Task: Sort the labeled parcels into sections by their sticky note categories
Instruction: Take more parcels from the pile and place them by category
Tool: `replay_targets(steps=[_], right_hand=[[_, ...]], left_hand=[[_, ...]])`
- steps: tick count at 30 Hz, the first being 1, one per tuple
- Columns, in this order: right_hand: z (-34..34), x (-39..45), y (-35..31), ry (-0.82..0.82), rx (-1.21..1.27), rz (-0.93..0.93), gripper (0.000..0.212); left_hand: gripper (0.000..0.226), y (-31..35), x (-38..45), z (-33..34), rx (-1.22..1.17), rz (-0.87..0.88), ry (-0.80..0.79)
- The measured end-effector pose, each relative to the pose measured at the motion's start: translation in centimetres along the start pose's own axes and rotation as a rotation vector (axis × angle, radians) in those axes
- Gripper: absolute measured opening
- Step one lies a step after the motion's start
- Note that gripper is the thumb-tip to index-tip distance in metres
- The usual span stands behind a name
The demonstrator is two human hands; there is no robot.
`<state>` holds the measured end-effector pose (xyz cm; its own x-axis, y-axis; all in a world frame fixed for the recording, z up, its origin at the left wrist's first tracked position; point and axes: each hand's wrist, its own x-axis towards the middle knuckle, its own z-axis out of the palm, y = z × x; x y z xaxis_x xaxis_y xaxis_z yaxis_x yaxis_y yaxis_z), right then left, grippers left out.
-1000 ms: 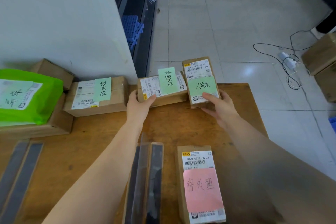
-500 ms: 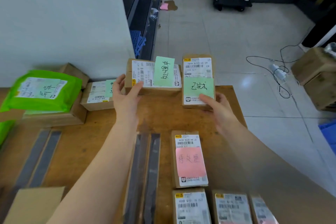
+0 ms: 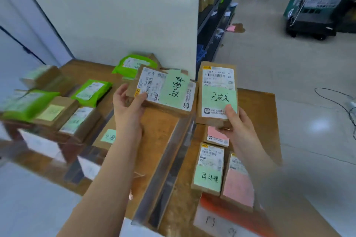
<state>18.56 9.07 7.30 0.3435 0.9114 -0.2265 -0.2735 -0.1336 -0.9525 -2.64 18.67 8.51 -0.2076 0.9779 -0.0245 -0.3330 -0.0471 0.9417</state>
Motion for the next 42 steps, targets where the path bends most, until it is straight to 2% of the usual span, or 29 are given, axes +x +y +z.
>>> replay_targets(steps=[2,4,6,8,10,17,23,30,33,38,42], right_hand=[[0.5,-2.2,0.2,-0.055,0.036,0.022,0.038],[1.1,-4.0,0.6,-0.11,0.059,0.049,0.028],[2.0,-5.5,1.1,-0.18,0.079,0.07,0.028],[2.9,-6.9,1.8,-0.244,0.097,0.089,0.027],[4.1,-8.1,2.3,-0.285,0.112,0.114,0.027],[9.3,-12.4,4.0,-0.476,0.138,0.195,0.032],[13.7,-14.2,4.8,-0.551,0.073,0.193,0.034],[20.9,-16.0,6.8,-0.568,0.052,0.173,0.045],[23.9,-16.5,7.6,-0.54,0.091,0.168,0.057],[28.2,-16.3,8.8,-0.411,0.208,0.172,0.037],[30.4,-15.9,9.1,-0.33,0.207,0.151,0.033]], left_hand=[[0.049,1.1,-2.8,-2.4,-0.001,0.003,0.066],[0.045,1.9,-5.6,-4.7,-0.034,-0.001,0.14],[0.041,2.7,-8.0,-6.9,-0.058,-0.009,0.227],[0.056,3.4,-10.1,-9.1,-0.057,-0.003,0.306],[0.061,4.3,-12.2,-11.1,-0.057,0.007,0.348],[0.027,8.2,-17.9,-18.7,-0.115,0.124,0.46],[0.032,10.3,-18.9,-23.8,-0.108,0.118,0.512],[0.019,12.8,-16.1,-30.7,0.012,0.093,0.399],[0.023,13.9,-13.7,-33.3,0.032,0.059,0.336],[0.03,15.2,-8.9,-36.2,0.047,-0.018,0.217],[0.021,15.4,-5.4,-37.1,0.032,-0.059,0.16]])
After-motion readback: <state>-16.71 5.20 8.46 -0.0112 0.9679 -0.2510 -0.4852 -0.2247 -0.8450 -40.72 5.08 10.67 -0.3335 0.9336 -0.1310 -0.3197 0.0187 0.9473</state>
